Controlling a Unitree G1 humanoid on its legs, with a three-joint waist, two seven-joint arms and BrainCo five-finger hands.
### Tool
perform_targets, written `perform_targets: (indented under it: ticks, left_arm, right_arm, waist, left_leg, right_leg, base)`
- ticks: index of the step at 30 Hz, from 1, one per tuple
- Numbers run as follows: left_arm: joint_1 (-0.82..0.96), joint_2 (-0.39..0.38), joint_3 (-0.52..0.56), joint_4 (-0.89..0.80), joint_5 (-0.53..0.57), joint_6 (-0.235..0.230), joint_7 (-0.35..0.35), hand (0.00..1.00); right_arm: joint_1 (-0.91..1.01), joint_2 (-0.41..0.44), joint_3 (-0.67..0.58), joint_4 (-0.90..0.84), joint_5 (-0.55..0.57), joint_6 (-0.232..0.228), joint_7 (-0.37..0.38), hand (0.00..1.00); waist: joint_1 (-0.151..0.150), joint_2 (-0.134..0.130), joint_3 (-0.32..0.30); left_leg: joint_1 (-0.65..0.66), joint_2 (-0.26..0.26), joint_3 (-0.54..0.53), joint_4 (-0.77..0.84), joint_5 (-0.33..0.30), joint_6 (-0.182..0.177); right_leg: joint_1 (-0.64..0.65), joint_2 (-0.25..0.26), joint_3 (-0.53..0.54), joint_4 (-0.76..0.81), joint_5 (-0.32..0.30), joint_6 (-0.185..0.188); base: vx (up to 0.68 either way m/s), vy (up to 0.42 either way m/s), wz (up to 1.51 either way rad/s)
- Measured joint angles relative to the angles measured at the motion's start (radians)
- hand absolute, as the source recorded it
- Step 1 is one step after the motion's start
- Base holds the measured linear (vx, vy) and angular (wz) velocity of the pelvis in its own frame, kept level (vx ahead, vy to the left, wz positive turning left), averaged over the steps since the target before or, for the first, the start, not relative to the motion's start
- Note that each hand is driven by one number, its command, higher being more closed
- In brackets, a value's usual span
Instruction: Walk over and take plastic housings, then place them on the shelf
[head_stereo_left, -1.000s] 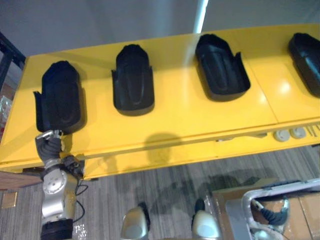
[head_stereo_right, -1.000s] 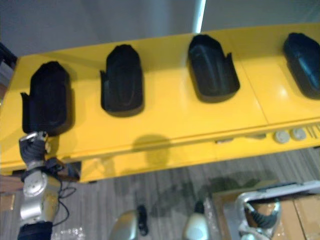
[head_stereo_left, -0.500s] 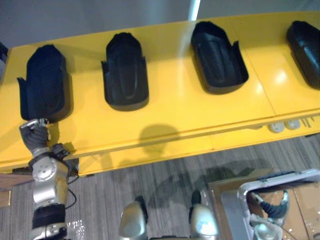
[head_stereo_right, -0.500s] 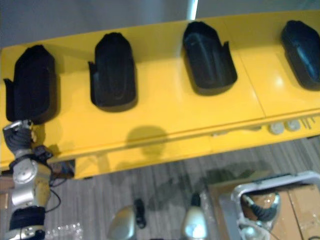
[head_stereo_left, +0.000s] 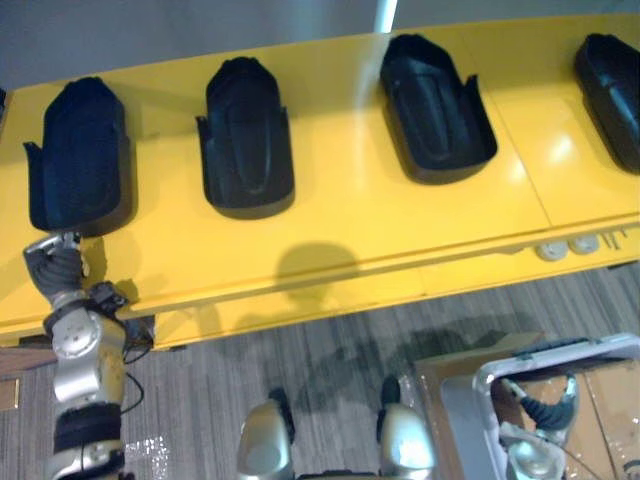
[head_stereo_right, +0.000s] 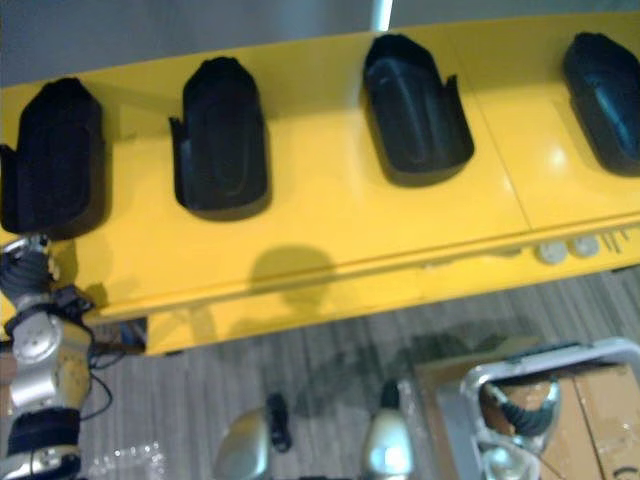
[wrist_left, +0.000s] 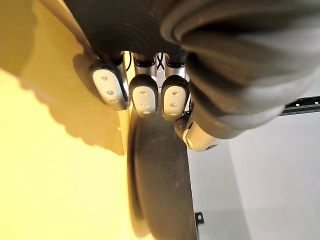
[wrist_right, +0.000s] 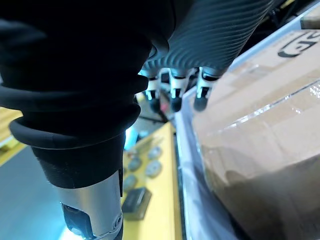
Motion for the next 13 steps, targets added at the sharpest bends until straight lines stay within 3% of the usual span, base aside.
perform_targets:
  ticks: [3,5,6,10,13]
  left_arm:
    - [0.161,-0.141,0.002,-0.189,0.009,-0.002,-0.001,1.0]
    - [0.311,-0.254,0.003,-0.307,0.017,-0.008,0.0,1.0]
    - [0.342,-0.276,0.003,-0.322,0.018,-0.012,-0.001,0.0]
    - [0.482,-0.39,0.009,-0.358,0.056,-0.066,-0.001,0.0]
    - [0.523,-0.433,0.032,-0.36,0.031,-0.085,-0.014,0.0]
  right_arm:
    - [0.029,0.057,-0.006,0.0,0.0,0.021,0.0,0.0]
    - [0.048,0.093,-0.016,-0.001,-0.001,0.041,0.0,0.0]
    - [0.05,0.099,-0.023,-0.001,0.0,0.045,-0.001,0.0]
    - [0.057,0.103,-0.042,0.0,0.001,0.071,-0.006,0.0]
    - [0.052,0.103,-0.049,0.005,0.011,0.089,-0.007,0.0]
  waist:
    - [0.012,0.006,-0.032]
    - [0.023,0.01,-0.089]
    - [0.03,0.013,-0.099]
    - [0.053,0.049,-0.174]
    - [0.068,0.052,-0.197]
  left_leg:
    - [0.03,-0.01,-0.036,-0.043,0.017,-0.009]
    - [0.068,-0.02,-0.056,-0.097,0.038,-0.016]
    - [0.083,-0.021,-0.059,-0.111,0.042,-0.019]
    - [0.135,-0.03,-0.107,-0.179,0.066,-0.027]
    - [0.152,-0.042,-0.138,-0.228,0.098,-0.03]
  right_leg:
    - [0.057,-0.003,-0.055,-0.039,0.0,0.0]
    - [0.103,-0.005,-0.095,-0.07,0.0,0.0]
    - [0.12,-0.005,-0.106,-0.077,0.0,0.0]
    - [0.202,-0.006,-0.168,-0.111,0.001,-0.001]
    - [0.23,-0.009,-0.194,-0.127,0.001,-0.001]
  base:
    - [0.11,-0.021,0.43]
    - [0.14,-0.021,0.39]
    - [0.12,-0.026,0.26]
    - [0.08,-0.022,0.38]
    - [0.01,-0.019,0.28]
